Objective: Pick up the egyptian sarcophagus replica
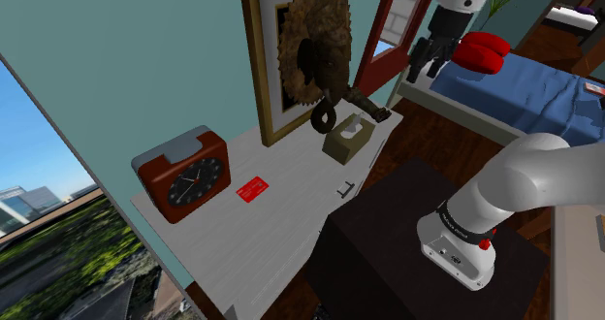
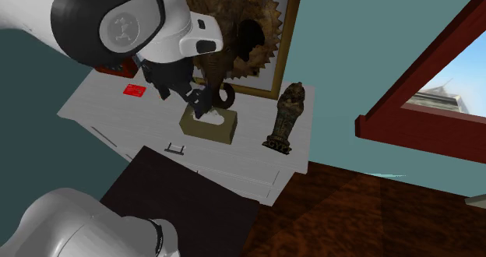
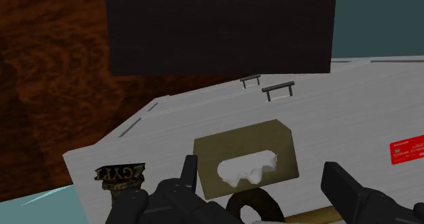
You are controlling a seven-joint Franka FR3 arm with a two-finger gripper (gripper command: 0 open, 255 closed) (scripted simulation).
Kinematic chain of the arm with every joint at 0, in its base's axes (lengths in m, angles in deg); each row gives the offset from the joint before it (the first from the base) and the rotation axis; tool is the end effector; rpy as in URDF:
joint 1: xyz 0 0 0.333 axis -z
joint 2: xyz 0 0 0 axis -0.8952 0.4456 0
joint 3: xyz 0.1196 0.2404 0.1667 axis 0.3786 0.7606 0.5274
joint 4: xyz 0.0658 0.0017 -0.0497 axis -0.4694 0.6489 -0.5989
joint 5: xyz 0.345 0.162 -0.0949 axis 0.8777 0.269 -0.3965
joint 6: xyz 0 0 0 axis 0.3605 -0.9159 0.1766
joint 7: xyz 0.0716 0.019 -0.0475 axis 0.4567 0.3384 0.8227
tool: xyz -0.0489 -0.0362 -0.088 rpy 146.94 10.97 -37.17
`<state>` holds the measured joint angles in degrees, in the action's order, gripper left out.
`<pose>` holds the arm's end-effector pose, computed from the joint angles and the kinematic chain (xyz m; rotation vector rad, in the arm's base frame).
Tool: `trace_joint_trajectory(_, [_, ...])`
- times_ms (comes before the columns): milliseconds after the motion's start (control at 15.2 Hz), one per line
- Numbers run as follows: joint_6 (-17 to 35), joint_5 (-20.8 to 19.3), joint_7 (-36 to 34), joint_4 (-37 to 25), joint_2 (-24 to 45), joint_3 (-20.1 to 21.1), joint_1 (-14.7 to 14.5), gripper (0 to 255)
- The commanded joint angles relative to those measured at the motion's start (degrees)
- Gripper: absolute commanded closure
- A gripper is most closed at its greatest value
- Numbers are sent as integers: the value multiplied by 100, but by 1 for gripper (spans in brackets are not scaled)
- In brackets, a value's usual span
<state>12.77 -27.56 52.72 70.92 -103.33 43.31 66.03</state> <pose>0.3059 -0.0192 0.5400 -3.0823 0.0894 0.0887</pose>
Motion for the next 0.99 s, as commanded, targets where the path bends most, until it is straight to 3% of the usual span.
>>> trace_joint_trajectory(0, [509, -117, 238, 270, 147, -167, 52, 0])
trace_joint_trajectory(528, [2318, -409, 1115, 755, 1142, -830, 195, 0])
trace_joint_trajectory(924, [3662, -335, 1874, 698, 2307, -1359, 167, 0])
